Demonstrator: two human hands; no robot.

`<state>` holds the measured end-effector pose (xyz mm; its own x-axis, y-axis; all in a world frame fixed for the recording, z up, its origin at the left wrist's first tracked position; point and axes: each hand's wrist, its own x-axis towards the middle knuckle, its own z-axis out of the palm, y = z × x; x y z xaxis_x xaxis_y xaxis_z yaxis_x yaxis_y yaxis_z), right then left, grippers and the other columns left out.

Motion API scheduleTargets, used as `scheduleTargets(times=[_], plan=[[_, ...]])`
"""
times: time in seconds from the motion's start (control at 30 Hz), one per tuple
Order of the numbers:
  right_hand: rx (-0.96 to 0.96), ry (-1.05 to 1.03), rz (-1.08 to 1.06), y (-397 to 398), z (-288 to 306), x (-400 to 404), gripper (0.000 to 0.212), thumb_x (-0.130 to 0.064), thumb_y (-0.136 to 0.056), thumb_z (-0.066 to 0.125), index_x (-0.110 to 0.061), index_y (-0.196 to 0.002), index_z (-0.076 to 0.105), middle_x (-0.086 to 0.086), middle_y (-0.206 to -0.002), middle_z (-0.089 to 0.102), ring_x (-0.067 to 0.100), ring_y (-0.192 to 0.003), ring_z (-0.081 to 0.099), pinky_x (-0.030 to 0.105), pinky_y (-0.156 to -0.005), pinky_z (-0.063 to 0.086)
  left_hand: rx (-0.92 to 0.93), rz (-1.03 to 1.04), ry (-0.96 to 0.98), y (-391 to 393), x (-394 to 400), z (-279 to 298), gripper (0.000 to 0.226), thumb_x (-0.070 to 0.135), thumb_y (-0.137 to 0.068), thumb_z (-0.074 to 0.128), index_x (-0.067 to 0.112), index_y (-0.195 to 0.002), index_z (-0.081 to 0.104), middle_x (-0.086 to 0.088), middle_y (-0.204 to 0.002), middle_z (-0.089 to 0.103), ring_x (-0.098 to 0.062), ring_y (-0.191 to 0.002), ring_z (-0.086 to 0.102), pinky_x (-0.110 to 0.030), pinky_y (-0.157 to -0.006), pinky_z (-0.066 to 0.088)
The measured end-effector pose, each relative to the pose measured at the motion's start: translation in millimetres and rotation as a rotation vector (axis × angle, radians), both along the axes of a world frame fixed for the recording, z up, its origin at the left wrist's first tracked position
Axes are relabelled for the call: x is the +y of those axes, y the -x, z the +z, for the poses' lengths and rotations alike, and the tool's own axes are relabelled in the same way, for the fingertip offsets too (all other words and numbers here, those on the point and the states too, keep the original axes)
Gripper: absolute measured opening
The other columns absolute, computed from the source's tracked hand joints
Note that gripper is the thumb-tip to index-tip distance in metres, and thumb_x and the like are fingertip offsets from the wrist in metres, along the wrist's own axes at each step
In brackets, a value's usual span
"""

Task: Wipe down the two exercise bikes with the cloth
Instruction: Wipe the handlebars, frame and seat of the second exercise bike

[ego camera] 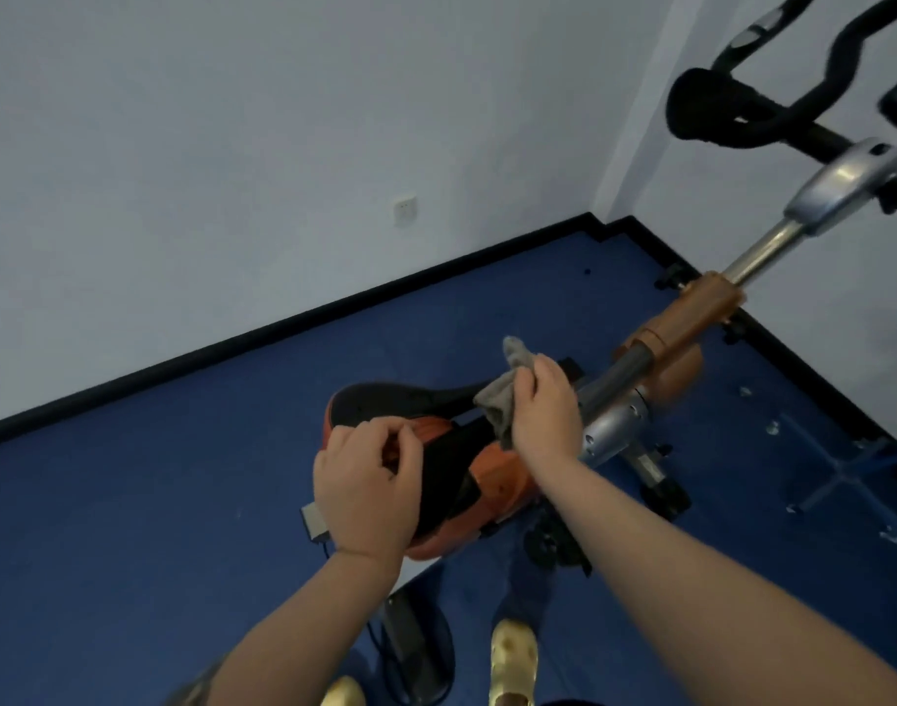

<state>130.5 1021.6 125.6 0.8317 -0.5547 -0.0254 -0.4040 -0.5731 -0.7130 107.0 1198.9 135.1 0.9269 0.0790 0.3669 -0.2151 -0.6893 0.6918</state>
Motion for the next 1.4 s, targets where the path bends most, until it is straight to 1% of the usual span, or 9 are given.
scheduleTargets(times=[0.1,0.27,0.43,0.6,0.77,0.9,1.07,1.27,1.4], plan=[[-0.109,0.434,0.44,15,-6,18,0.039,-0.031,-0.098,0.035,-0.018,-0.124,0.062,-0.002,-0.13,0.058,0.022,-0.128,0.046,0.046,-0.111,0.03,-0.061,0.056,0.013,1,0,-4,0.02,0.026,-0.086,0.05,0.021,-0.074,0.064,0.013,-0.066,0.054,-0.01,-0.064,0.048,-0.039,-0.052,0.044],[0.084,0.436,0.792,-36,13,-25,0.035,-0.035,-0.103,0.034,-0.019,-0.094,0.063,0.002,-0.097,0.068,0.027,-0.093,0.062,0.041,-0.078,0.045,-0.074,0.123,-0.029,-1,-1,-7,0.018,0.029,-0.085,0.05,0.023,-0.075,0.063,0.017,-0.068,0.05,-0.004,-0.064,0.046,-0.024,-0.051,0.041],[0.065,0.69,0.609,-28,2,-3,0.034,-0.036,-0.101,0.03,-0.021,-0.092,0.059,-0.001,-0.092,0.064,0.027,-0.086,0.058,0.035,-0.067,0.029,-0.097,0.273,0.016,4,-3,-13,0.018,0.026,-0.086,0.047,0.021,-0.074,0.059,0.015,-0.069,0.05,-0.005,-0.068,0.043,-0.021,-0.055,0.037],[0.287,0.571,0.78,-59,13,17,0.026,-0.026,-0.099,0.04,-0.021,-0.119,0.055,0.003,-0.115,0.06,0.027,-0.101,0.058,0.035,-0.071,0.036,0.101,0.586,0.141,0,-7,-11,0.016,0.029,-0.092,0.041,0.024,-0.082,0.053,0.015,-0.078,0.046,-0.015,-0.08,0.049,-0.035,-0.066,0.04],[-0.008,0.62,0.742,-2,8,14,0.036,-0.036,-0.101,0.029,-0.021,-0.12,0.056,-0.003,-0.106,0.062,0.02,-0.101,0.056,0.037,-0.094,0.039,0.298,0.718,0.289,-1,-9,-15,0.012,0.028,-0.096,0.041,0.032,-0.106,0.047,0.009,-0.101,0.059,-0.016,-0.086,0.058,-0.032,-0.067,0.037],[0.193,0.533,0.773,-51,14,37,0.041,-0.037,-0.104,0.017,-0.023,-0.111,0.054,0.001,-0.105,0.065,0.023,-0.091,0.058,0.036,-0.074,0.036,0.468,0.707,0.28,-11,-6,-12,0.032,0.032,-0.099,0.032,0.032,-0.128,0.046,0.005,-0.118,0.061,-0.019,-0.092,0.057,-0.035,-0.073,0.039],[0.002,0.582,0.807,4,12,34,0.049,-0.04,-0.101,0.021,-0.023,-0.14,0.044,-0.003,-0.122,0.059,0.019,-0.112,0.054,0.04,-0.106,0.038,0.541,0.711,0.208,-9,-6,-14,0.037,0.035,-0.1,0.025,0.028,-0.12,0.056,0.009,-0.084,0.056,-0.013,-0.071,0.051,-0.033,-0.067,0.039],[0.137,0.479,0.832,-42,15,52,0.047,-0.042,-0.103,0.015,-0.027,-0.134,0.047,0.0,-0.12,0.062,0.023,-0.105,0.057,0.039,-0.087,0.039,0.568,0.686,0.243,-16,-4,-12,0.033,0.033,-0.1,0.024,0.027,-0.109,0.056,0.01,-0.079,0.056,-0.008,-0.068,0.053,-0.032,-0.062,0.04],[-0.07,0.541,0.94,8,10,34,0.053,-0.044,-0.101,0.015,-0.03,-0.151,0.029,-0.002,-0.149,0.042,0.017,-0.135,0.04,0.039,-0.115,0.029,0.527,0.676,0.285,-9,-6,-9,0.033,0.031,-0.1,0.027,0.026,-0.102,0.059,0.01,-0.079,0.058,-0.008,-0.07,0.056,-0.032,-0.062,0.045]])
